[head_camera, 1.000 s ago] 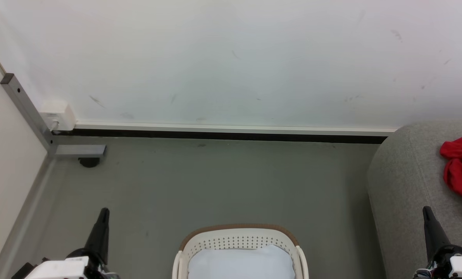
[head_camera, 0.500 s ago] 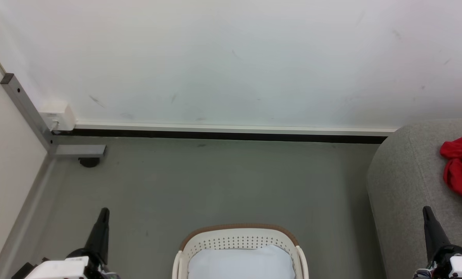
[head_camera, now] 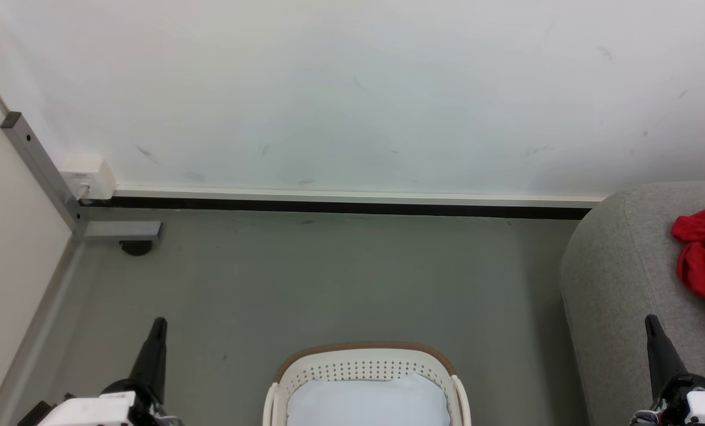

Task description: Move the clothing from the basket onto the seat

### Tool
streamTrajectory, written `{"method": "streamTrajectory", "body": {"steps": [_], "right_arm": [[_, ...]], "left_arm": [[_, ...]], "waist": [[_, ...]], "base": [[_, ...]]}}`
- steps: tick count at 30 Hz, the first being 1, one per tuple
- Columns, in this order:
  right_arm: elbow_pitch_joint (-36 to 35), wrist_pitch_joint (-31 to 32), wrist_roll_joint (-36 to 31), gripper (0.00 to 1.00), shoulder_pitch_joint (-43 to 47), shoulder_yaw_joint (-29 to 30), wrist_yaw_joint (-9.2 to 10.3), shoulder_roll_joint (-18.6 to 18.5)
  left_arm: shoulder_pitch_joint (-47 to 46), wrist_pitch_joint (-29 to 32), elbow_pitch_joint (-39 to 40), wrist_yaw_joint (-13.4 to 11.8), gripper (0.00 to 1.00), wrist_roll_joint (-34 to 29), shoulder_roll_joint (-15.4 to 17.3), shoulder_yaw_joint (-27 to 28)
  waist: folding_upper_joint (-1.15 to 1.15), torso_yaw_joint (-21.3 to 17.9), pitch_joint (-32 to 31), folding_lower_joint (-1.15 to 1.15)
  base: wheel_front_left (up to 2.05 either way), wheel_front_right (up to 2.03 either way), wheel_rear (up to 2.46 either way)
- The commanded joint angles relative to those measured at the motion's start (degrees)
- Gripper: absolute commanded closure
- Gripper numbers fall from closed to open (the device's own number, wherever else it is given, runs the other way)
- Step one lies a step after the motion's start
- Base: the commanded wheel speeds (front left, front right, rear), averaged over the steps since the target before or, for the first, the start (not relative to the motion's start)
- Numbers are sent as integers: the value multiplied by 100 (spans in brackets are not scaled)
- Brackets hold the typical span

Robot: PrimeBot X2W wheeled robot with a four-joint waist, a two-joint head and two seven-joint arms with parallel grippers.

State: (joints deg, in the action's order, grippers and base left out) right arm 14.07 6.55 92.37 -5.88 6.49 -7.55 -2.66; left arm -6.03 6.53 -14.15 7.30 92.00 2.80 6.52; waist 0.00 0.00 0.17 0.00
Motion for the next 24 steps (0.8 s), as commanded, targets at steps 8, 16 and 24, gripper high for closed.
{"method": "streamTrajectory", "body": {"steps": [8,16,24], "right_arm": [[-23,15,10,100,-70,21,12,-41],[-22,15,10,100,-70,20,12,-41],[-22,15,10,100,-70,20,12,-41]], "left_arm": [[-54,21,15,35,100,77,14,10],[-54,21,15,35,100,77,14,10],[-54,21,15,35,100,77,14,10]], "waist": [[0,0,0,0],[0,0,0,0],[0,0,0,0]], "base": [[0,0,0],[0,0,0],[0,0,0]]}}
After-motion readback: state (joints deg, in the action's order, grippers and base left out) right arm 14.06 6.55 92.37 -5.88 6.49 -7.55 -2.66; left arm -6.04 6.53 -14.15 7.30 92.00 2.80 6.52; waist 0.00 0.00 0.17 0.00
